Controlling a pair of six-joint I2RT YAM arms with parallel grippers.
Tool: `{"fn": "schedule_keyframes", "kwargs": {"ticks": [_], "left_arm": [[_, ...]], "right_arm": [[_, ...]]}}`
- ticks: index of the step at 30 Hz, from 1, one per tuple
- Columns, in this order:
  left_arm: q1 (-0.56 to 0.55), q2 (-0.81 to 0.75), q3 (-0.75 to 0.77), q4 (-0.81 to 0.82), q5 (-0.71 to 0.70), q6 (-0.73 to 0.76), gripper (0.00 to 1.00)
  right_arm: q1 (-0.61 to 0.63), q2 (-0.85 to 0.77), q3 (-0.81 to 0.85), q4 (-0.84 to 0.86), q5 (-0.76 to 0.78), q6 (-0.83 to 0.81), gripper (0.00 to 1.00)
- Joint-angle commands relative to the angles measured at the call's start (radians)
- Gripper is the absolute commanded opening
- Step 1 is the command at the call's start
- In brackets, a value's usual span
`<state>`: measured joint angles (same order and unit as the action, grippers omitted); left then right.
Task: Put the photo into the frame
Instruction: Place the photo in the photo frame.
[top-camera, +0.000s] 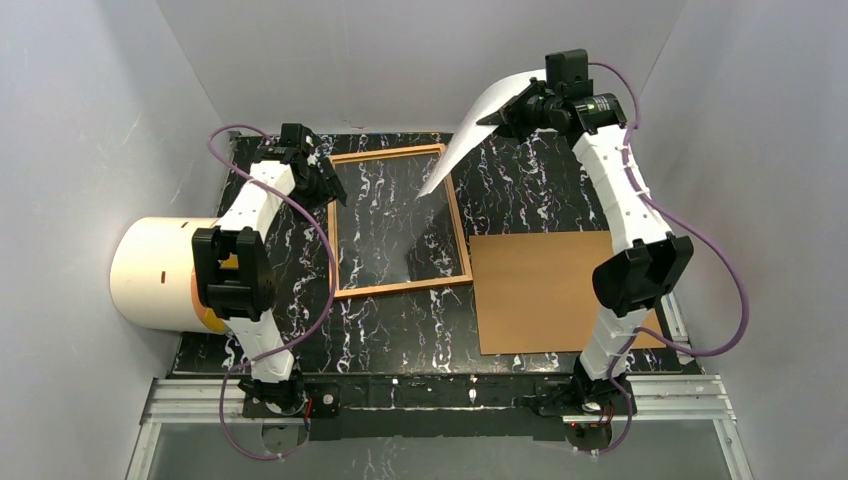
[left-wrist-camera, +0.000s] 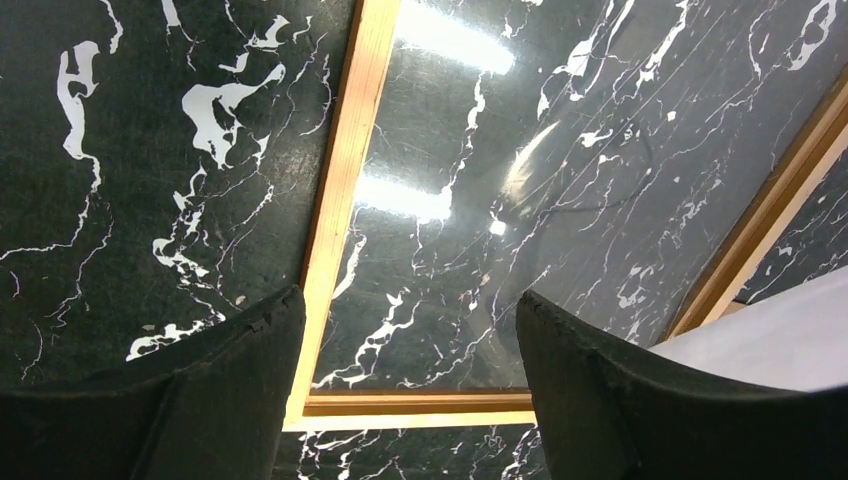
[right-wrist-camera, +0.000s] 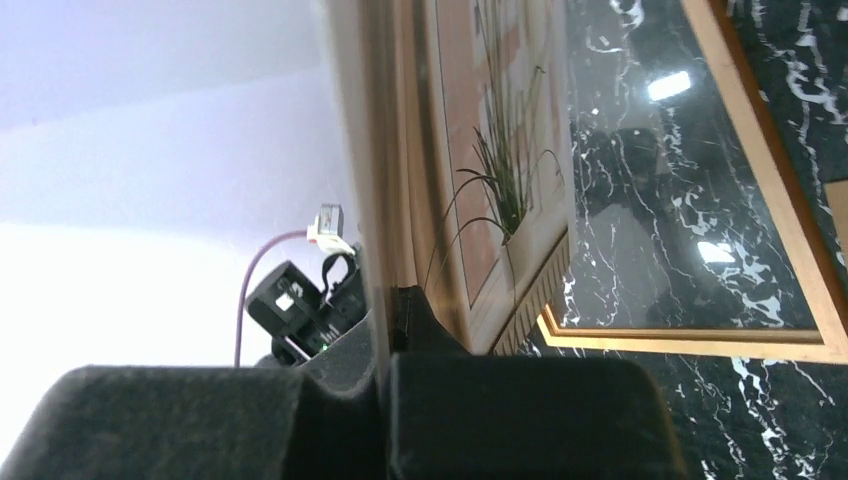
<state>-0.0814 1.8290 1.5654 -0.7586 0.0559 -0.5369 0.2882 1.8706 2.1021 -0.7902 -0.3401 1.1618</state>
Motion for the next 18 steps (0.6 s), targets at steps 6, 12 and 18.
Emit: {"fn": "schedule_keyframes", "kwargs": {"ticks": [6, 12, 18], "left_arm": [[0.003, -0.018, 0.011, -0.028, 0.001, 0.013, 0.74], [0.005, -0.007, -0.006, -0.033, -0.026, 0.034, 0.79], [0.009, 0.050, 0.055, -0.058, -0.097, 0.063, 0.78]], "right_arm": [[0.001, -0.046, 0.017, -0.108, 0.162, 0.089, 0.01], [0.006, 0.035, 0.076, -0.014, -0.089, -0.106, 0.01], [0.040, 0.142, 0.164, -0.030, -0.350, -0.266, 0.01]]}}
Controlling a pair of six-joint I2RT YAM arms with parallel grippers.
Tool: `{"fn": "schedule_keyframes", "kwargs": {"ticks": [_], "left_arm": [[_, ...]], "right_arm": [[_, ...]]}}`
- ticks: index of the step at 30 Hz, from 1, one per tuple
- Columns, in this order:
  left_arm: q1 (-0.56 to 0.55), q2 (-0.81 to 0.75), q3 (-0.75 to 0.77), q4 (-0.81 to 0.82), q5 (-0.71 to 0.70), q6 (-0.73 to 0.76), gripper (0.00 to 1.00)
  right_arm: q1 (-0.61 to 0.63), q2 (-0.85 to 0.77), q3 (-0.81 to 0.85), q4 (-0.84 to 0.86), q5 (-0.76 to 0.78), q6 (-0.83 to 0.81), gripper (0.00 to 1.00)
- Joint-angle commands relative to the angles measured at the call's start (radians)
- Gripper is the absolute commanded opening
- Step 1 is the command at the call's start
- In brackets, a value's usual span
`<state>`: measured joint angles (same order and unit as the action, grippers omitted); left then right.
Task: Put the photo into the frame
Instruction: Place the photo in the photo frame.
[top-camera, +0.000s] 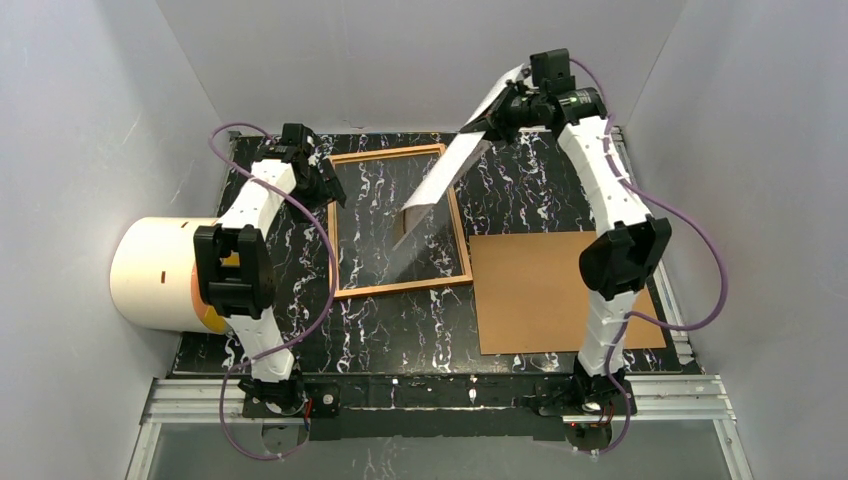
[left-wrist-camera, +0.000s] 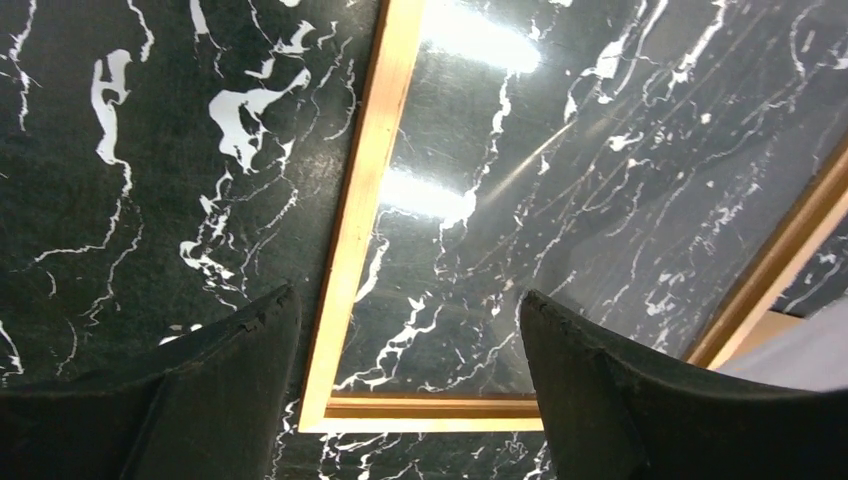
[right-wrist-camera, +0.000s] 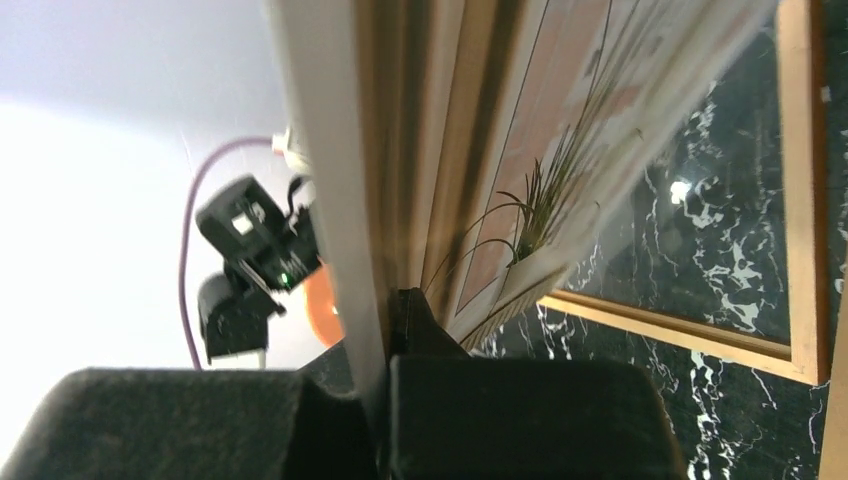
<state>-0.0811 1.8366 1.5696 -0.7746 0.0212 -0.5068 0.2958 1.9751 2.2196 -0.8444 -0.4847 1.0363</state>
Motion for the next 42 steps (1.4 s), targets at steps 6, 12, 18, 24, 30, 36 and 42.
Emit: {"fn": "schedule_keyframes", "kwargs": {"ticks": [6, 12, 18, 24, 30, 36, 42], "left_arm": [[0.022, 0.076, 0.066, -0.035, -0.129, 0.030, 0.71], [0.042, 0.115, 0.059, 0.001, -0.132, 0.021, 0.64], [0.053, 0.159, 0.059, 0.034, -0.103, 0.019, 0.57], [0.066, 0.188, 0.047, 0.069, -0.031, 0.030, 0.54], [0.071, 0.227, 0.063, 0.104, 0.071, 0.044, 0.50], [0.074, 0.265, 0.103, 0.073, 0.040, 0.059, 0.46], [0.076, 0.280, 0.118, 0.063, 0.035, 0.078, 0.43]], "right_arm": [[0.072, 0.102, 0.061, 0.065, -0.379, -0.197, 0.01], [0.068, 0.142, 0.005, 0.126, -0.438, -0.230, 0.01], [0.043, 0.252, -0.020, 0.057, -0.353, -0.355, 0.01], [-0.009, 0.355, -0.019, 0.054, -0.321, -0.458, 0.01], [-0.014, 0.446, -0.020, 0.061, -0.377, -0.539, 0.01], [0.013, 0.500, -0.021, 0.054, -0.433, -0.598, 0.01], [0.038, 0.507, -0.065, 0.117, -0.423, -0.560, 0.01]]}}
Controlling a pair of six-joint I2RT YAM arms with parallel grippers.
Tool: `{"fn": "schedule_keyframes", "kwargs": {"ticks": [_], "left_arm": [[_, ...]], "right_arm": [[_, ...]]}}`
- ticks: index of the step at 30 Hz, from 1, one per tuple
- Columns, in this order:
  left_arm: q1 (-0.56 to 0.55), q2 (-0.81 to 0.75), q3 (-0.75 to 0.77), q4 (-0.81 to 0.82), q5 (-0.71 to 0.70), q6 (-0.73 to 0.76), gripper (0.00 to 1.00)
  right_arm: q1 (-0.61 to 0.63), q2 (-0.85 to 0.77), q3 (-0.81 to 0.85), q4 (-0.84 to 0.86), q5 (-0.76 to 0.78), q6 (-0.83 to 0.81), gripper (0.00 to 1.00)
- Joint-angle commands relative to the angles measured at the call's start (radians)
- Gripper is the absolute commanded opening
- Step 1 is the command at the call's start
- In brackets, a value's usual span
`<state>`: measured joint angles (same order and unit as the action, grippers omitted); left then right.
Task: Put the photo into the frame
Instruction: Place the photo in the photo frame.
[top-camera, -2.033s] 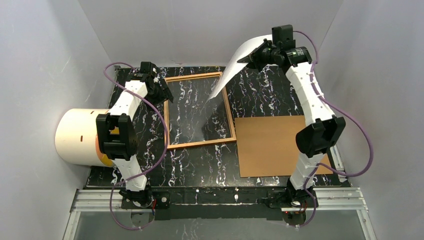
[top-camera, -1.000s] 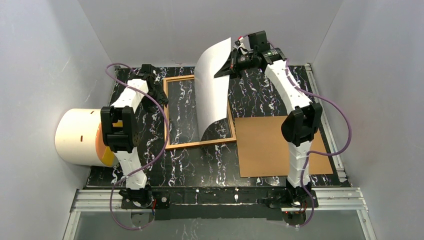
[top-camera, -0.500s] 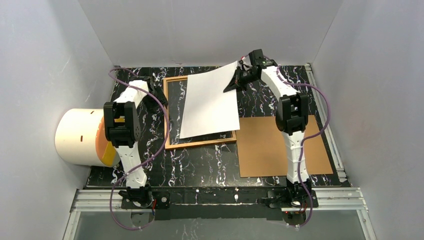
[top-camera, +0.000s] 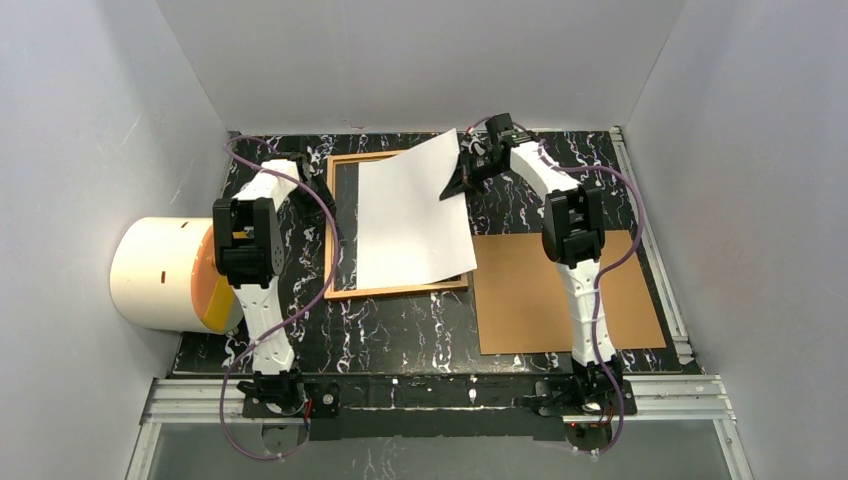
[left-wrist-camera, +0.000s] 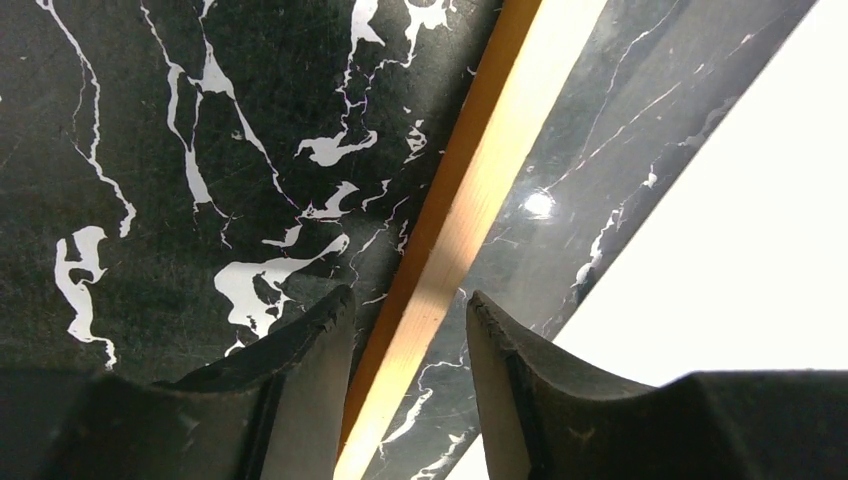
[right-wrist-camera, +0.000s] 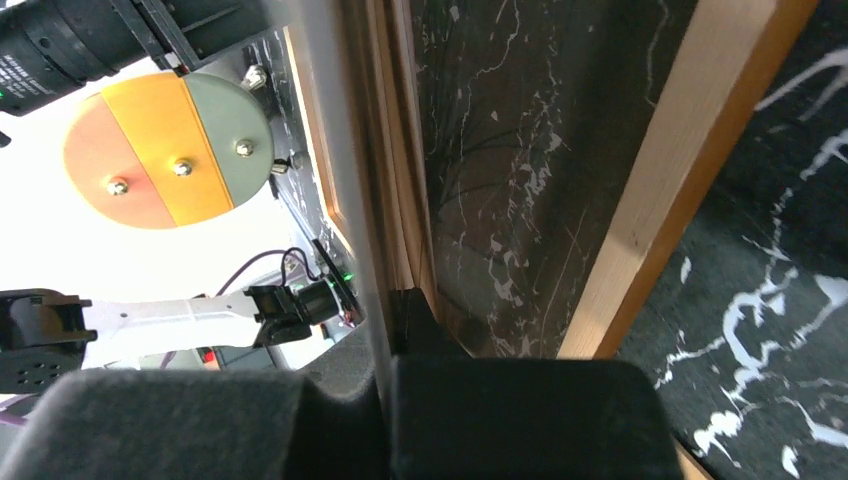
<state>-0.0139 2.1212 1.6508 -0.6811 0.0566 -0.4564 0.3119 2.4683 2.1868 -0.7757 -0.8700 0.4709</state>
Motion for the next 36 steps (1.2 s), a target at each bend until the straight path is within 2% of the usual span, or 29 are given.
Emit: {"fn": "schedule_keyframes", "kwargs": {"ticks": [1, 9, 16, 25, 36], "left_arm": [[0.008, -0.004, 0.039, -0.031, 0.000, 0.030, 0.42], [0.008, -0.010, 0.039, -0.040, -0.022, 0.035, 0.34], [0.008, -0.012, 0.029, -0.041, -0.003, 0.027, 0.32], [0.008, -0.012, 0.031, -0.043, 0.005, 0.028, 0.27], [0.008, -0.009, 0.032, -0.046, 0.012, 0.024, 0.26]], "right_arm": [[0.024, 0.013, -0.044, 0.080, -0.034, 0.021, 0.01], [0.043, 0.040, -0.059, 0.174, 0.003, 0.101, 0.01], [0.076, 0.031, -0.116, 0.316, 0.035, 0.183, 0.01], [0.108, 0.096, -0.032, 0.272, 0.031, 0.144, 0.03], [0.122, 0.095, -0.042, 0.295, 0.089, 0.158, 0.05]]}}
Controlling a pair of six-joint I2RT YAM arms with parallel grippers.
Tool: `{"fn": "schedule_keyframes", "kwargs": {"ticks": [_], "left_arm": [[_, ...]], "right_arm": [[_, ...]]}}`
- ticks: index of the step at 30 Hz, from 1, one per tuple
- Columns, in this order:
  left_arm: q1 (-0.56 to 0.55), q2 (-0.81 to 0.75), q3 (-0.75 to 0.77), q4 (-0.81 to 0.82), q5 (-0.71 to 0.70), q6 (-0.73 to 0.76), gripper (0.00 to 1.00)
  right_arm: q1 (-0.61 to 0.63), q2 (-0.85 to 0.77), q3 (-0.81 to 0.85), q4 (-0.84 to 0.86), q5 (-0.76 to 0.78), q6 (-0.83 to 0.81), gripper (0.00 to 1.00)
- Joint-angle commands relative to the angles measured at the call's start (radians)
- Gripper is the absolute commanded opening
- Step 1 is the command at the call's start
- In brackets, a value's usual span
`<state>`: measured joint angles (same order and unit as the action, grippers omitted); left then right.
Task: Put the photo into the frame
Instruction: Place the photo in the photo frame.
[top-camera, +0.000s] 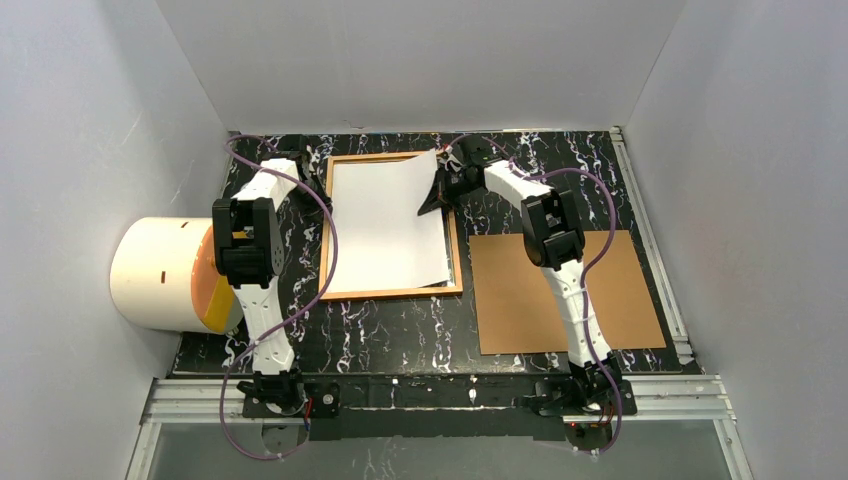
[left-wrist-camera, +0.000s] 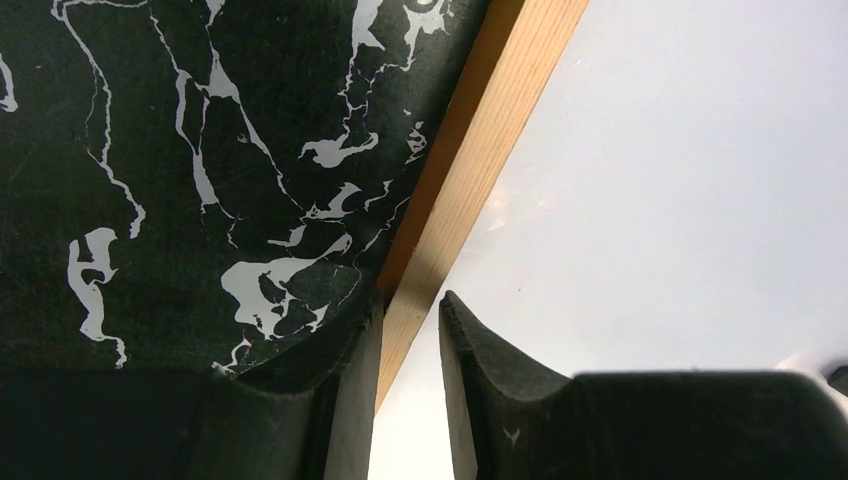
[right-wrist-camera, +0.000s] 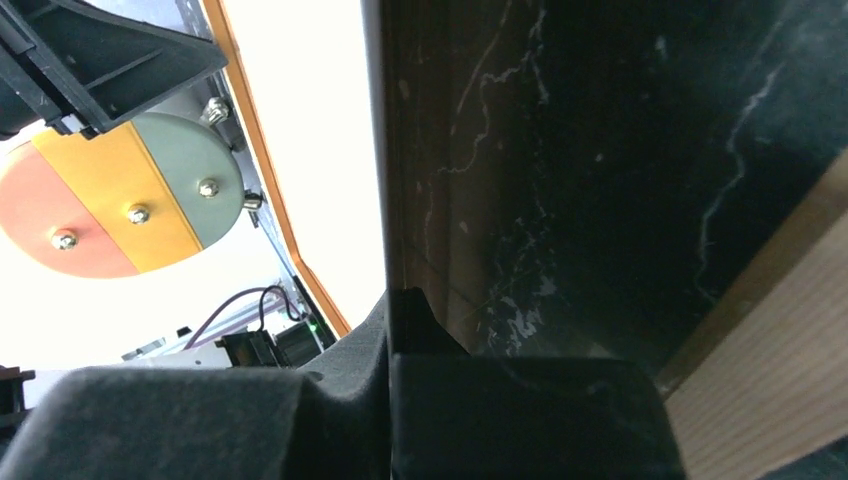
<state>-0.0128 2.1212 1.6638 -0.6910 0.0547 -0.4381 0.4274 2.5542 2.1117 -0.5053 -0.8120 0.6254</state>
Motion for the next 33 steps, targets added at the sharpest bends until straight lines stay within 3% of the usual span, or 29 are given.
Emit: {"fn": "schedule_keyframes", "kwargs": {"ticks": [1, 10, 17, 25, 33], "left_arm": [[0.007, -0.009, 0.017, -0.035, 0.014, 0.004, 0.26], [0.007, -0.007, 0.013, -0.035, 0.015, -0.001, 0.25], [0.007, -0.007, 0.018, -0.037, 0.012, -0.002, 0.25], [0.007, -0.011, 0.084, -0.099, 0.016, -0.018, 0.29], [0.007, -0.039, 0.134, -0.156, -0.013, -0.013, 0.36]], "right_arm": [[0.007, 0.002, 0.019, 0.036, 0.040, 0.011, 0.05], [0.009, -0.030, -0.025, 0.093, 0.069, 0.045, 0.10], [0.016, -0.040, -0.005, 0.057, 0.075, 0.035, 0.34], [0.015, -0.139, -0.037, -0.020, 0.175, 0.063, 0.72], [0.005, -0.218, -0.064, -0.129, 0.350, 0.061, 0.78]]}}
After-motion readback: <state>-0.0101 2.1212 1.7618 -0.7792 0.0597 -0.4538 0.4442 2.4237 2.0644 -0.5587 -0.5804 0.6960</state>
